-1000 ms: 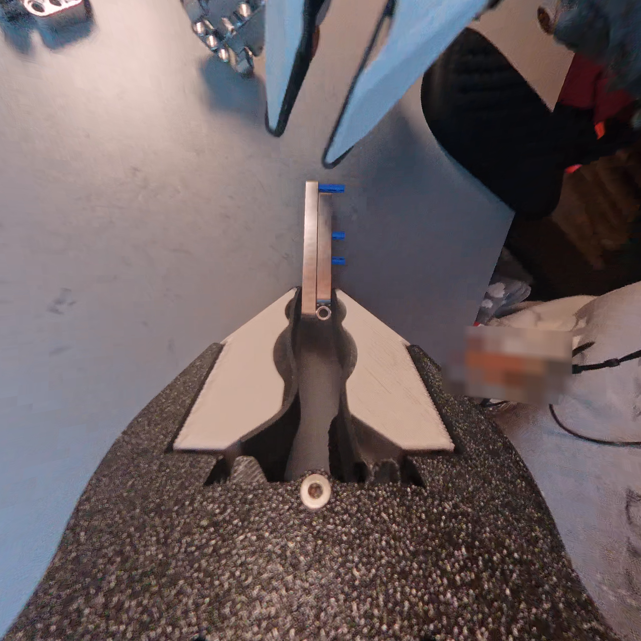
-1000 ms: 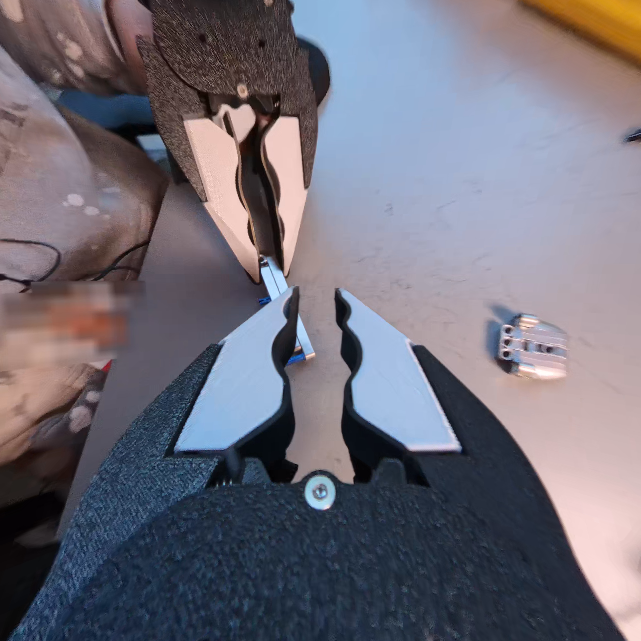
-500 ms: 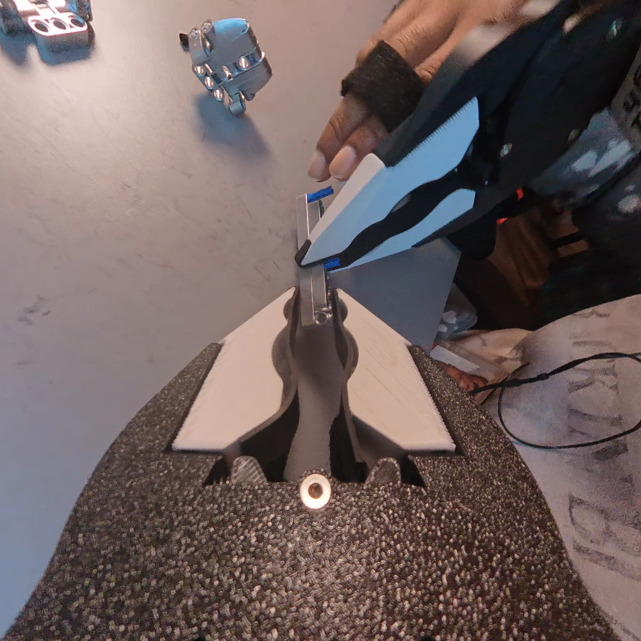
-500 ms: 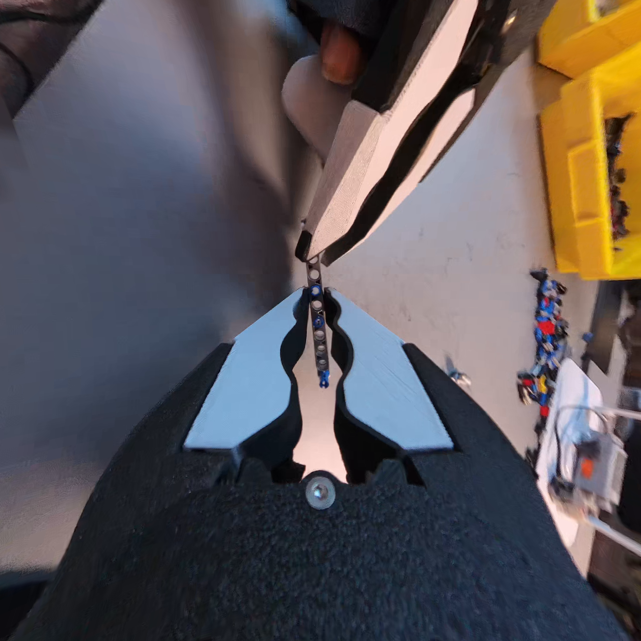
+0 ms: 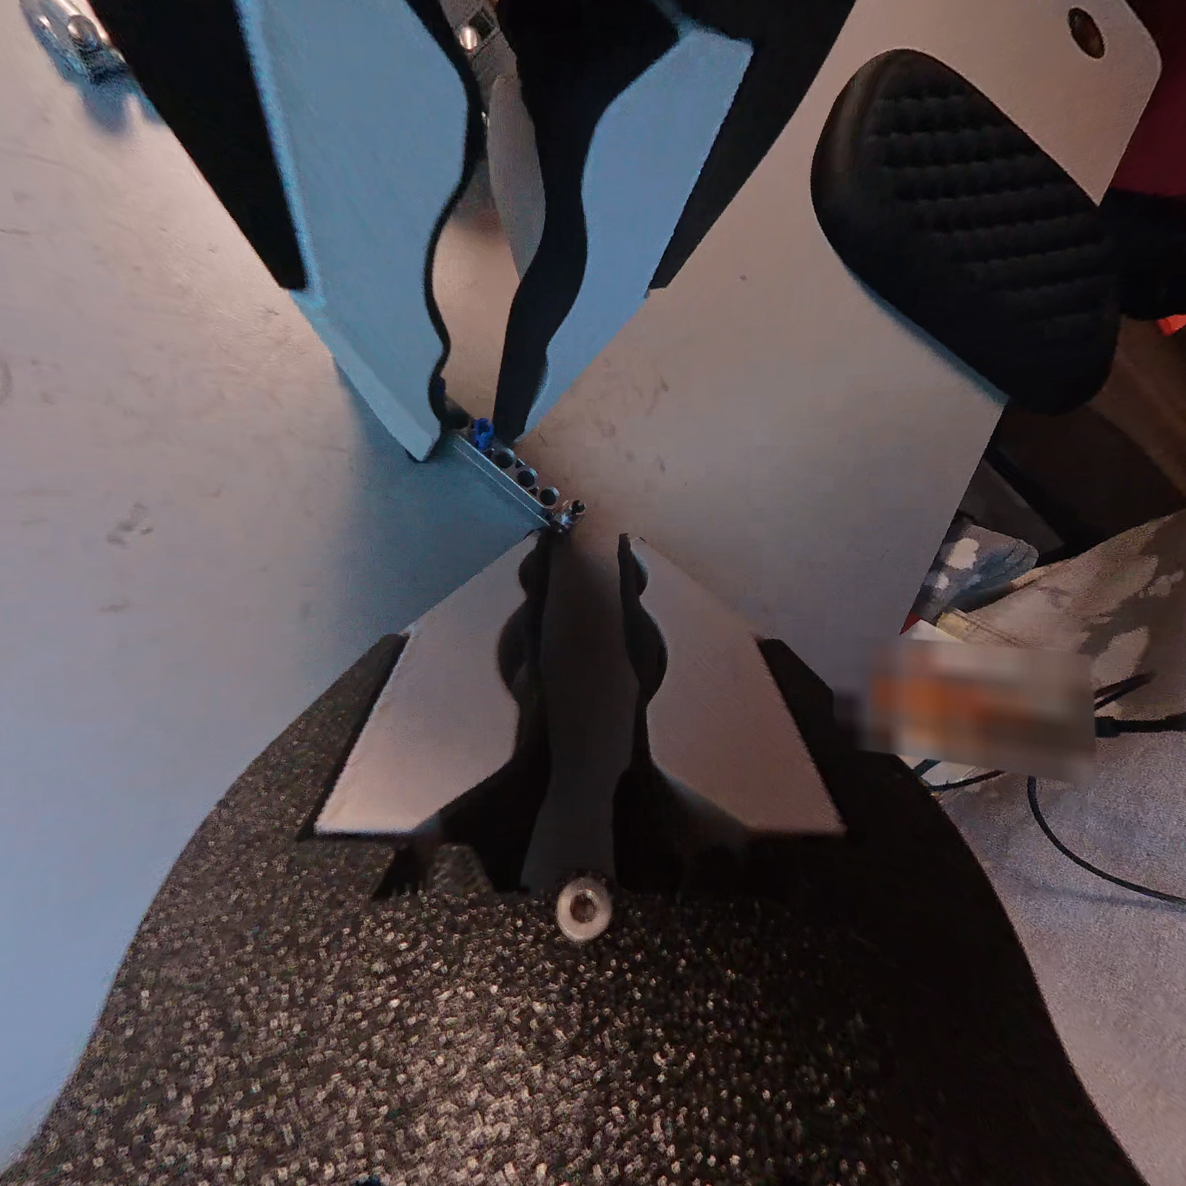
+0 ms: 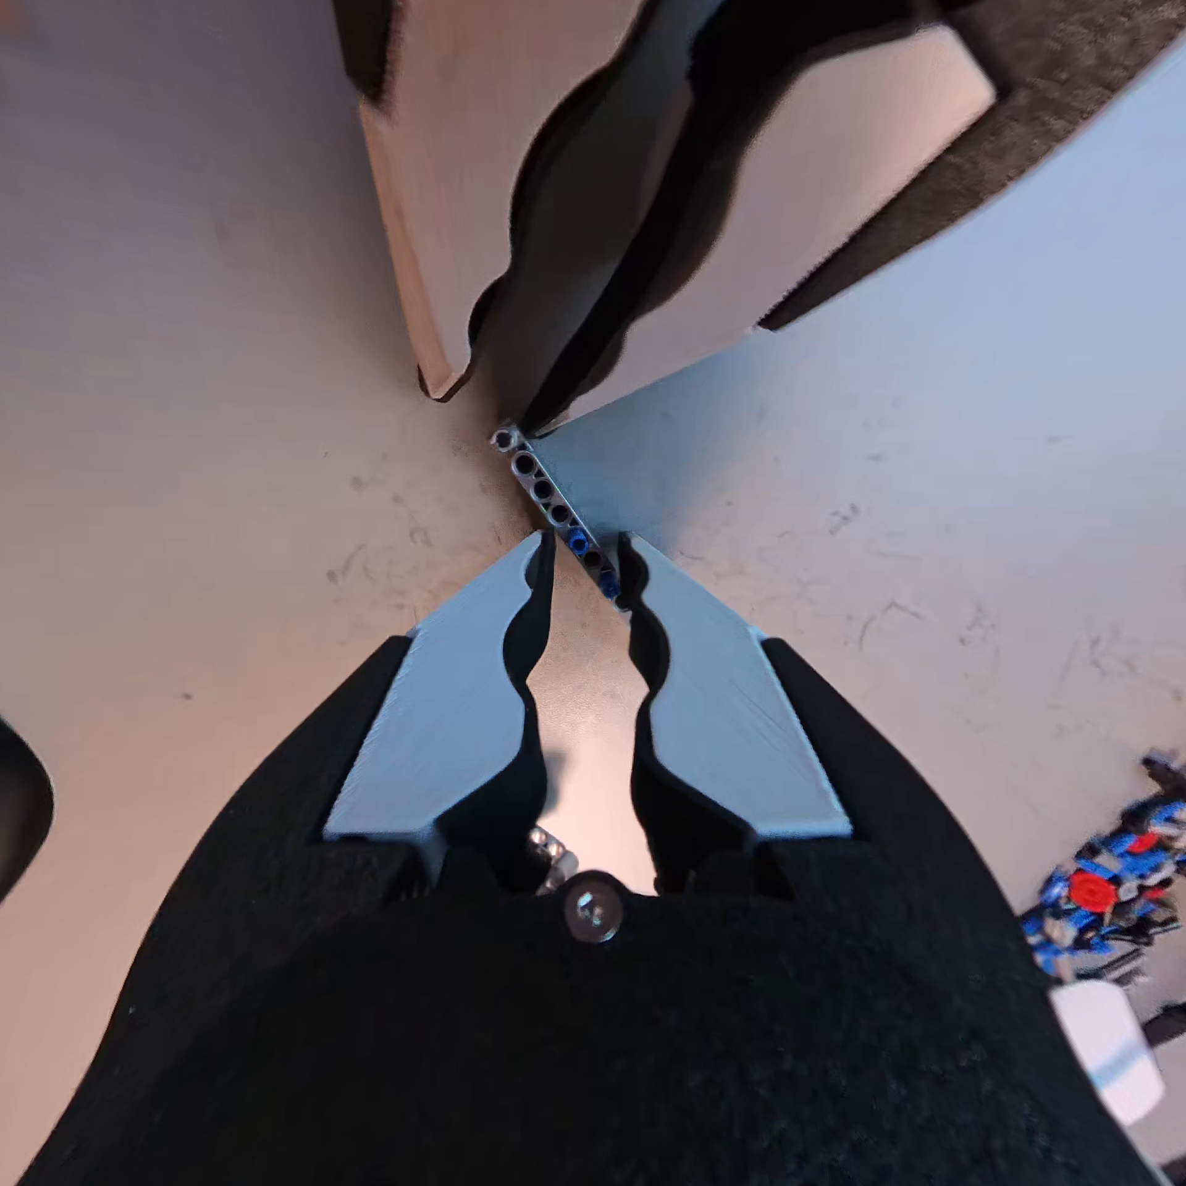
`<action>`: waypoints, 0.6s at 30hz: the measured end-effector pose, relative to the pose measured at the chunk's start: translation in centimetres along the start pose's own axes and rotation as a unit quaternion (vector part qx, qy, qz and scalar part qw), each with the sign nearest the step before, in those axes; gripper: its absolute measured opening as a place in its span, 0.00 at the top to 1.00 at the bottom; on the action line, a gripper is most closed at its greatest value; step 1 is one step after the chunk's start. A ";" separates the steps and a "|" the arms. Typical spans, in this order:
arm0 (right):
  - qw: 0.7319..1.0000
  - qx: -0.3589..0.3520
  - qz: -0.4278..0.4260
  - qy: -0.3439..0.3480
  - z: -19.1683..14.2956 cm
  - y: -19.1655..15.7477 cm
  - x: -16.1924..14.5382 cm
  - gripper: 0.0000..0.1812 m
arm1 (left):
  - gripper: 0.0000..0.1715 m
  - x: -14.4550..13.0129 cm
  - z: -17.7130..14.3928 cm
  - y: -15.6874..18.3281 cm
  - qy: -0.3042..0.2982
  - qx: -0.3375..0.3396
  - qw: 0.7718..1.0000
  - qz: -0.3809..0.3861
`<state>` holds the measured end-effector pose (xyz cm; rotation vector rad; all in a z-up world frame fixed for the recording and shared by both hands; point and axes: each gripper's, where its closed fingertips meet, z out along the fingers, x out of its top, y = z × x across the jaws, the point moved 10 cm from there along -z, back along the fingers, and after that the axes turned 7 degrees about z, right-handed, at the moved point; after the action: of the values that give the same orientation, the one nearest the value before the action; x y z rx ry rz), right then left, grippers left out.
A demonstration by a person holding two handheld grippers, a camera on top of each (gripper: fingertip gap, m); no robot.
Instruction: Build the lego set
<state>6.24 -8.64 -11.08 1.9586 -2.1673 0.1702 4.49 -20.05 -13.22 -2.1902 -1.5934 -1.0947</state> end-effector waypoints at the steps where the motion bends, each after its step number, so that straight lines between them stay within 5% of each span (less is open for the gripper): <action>1: 1.000 -0.011 0.019 0.015 -0.2 -0.1 -0.4 0.87 | 0.89 -0.1 0.1 -0.1 0.001 0.000 1.000 0.000; 5: 0.984 -0.083 0.131 0.084 -2.1 -1.1 -2.6 0.79 | 0.88 0.2 -0.4 -0.3 -0.004 -0.020 1.000 0.004; 9: 0.932 -0.137 0.289 0.172 -4.0 -4.5 -3.4 0.80 | 0.89 0.8 -2.5 -2.1 -0.003 0.007 0.999 0.045; 14: 0.854 -0.158 0.441 0.227 -1.1 -8.0 -1.7 0.80 | 0.89 1.3 -1.5 -5.1 -0.066 -0.004 0.985 0.157; 18: 0.840 -0.168 0.469 0.216 0.7 -7.6 -1.5 0.81 | 0.91 2.4 -0.2 -6.3 -0.070 -0.053 0.976 0.199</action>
<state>13.83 -8.14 -12.53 0.4765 -2.3943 0.3095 -0.84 -15.93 -12.97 -2.5577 -1.0863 -0.9394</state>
